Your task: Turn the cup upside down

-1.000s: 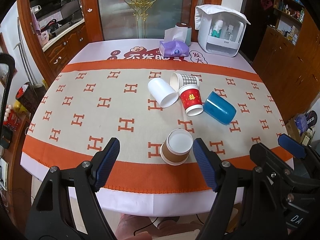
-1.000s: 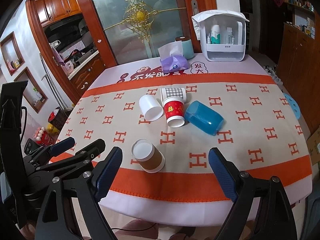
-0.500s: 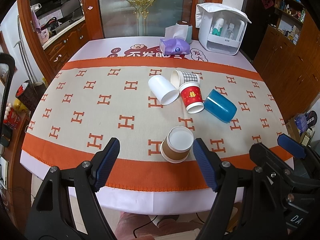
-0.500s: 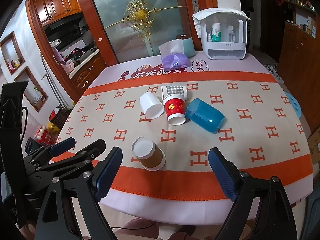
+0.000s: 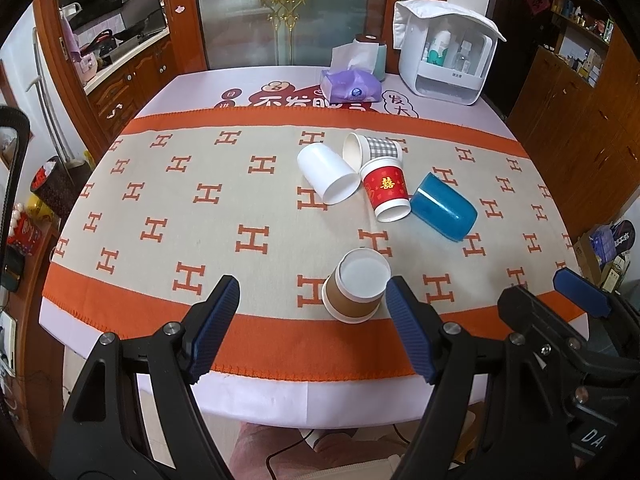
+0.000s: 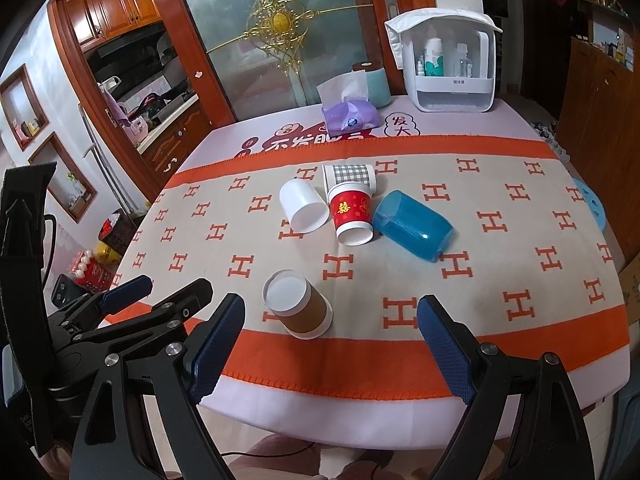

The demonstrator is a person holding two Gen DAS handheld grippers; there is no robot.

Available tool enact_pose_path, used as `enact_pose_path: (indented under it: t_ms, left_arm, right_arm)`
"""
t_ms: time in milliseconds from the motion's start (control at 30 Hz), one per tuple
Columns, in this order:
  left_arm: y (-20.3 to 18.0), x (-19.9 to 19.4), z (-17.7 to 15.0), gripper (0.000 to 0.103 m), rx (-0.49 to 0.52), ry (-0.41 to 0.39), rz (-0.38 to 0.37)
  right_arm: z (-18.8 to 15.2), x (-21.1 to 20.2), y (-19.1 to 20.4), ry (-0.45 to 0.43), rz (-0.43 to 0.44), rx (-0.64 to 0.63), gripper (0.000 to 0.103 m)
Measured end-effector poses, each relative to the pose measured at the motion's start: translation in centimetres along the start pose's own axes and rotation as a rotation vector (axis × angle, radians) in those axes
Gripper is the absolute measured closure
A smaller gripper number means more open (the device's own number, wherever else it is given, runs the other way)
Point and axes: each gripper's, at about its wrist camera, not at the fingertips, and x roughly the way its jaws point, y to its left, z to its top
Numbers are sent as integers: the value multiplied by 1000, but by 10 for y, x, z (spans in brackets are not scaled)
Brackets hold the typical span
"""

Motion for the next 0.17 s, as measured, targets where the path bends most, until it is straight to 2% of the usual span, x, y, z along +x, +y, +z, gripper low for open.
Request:
enact_pose_path:
  t_ms: [167]
  left_arm:
    - [3,6,2,29,-2,18,7]
  right_arm:
    - [6,8,-1,17,10,4,14]
